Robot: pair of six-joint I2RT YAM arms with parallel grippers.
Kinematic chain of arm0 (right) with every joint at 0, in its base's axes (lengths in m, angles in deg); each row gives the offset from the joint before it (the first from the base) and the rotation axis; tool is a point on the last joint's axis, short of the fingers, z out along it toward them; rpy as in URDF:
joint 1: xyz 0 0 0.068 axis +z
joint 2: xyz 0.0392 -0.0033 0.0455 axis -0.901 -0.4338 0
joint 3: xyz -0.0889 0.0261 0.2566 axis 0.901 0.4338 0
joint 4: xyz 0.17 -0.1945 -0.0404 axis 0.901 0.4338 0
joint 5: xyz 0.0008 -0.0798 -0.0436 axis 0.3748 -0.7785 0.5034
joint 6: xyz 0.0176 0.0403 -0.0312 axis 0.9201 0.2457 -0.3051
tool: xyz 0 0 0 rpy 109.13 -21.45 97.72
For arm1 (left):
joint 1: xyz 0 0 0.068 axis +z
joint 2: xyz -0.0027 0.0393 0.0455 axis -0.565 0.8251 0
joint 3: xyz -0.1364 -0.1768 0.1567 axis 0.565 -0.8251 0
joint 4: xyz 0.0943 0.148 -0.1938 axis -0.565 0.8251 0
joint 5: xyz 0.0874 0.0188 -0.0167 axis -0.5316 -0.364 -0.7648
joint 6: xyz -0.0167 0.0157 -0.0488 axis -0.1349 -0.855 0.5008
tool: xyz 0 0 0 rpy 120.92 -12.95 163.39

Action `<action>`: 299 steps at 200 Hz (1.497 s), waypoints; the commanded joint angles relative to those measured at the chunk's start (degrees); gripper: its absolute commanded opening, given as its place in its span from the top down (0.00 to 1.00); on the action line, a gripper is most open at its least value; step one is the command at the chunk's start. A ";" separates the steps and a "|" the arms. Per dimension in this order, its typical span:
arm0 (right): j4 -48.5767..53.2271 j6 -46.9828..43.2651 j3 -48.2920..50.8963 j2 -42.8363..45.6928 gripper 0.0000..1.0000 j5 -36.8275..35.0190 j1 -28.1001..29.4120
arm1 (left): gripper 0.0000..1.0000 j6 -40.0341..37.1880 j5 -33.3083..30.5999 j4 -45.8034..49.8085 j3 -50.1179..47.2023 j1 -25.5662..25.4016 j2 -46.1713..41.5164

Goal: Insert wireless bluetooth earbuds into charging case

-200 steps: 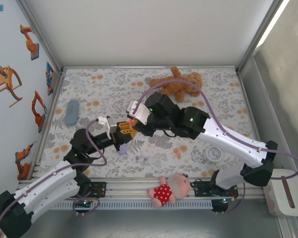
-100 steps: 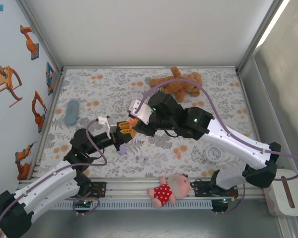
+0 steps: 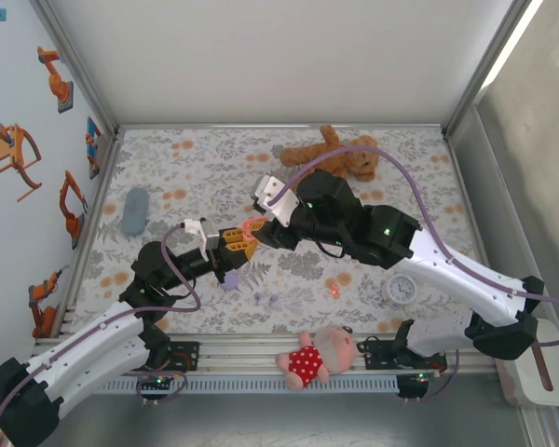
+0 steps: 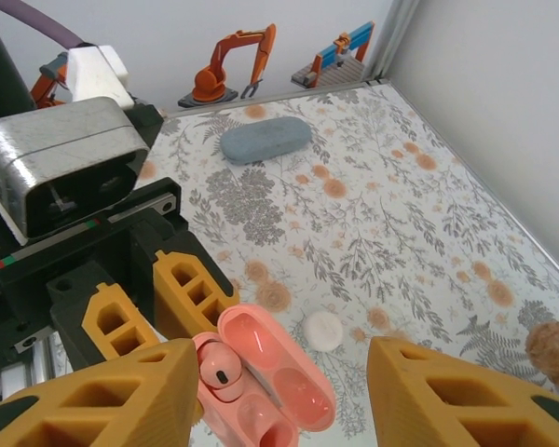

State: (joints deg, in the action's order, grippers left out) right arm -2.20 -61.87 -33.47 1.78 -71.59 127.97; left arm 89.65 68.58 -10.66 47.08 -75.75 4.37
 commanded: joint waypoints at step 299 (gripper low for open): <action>6.35 20.55 16.55 15.44 0.00 -1.30 -21.52 | 1.00 -3.53 0.67 1.74 3.09 -0.61 -9.39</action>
State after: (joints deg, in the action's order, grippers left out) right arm 0.57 -44.67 -18.12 16.81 -75.78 107.97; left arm 87.03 68.58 -8.24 48.47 -76.03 -4.11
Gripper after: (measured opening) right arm 0.995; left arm 0.210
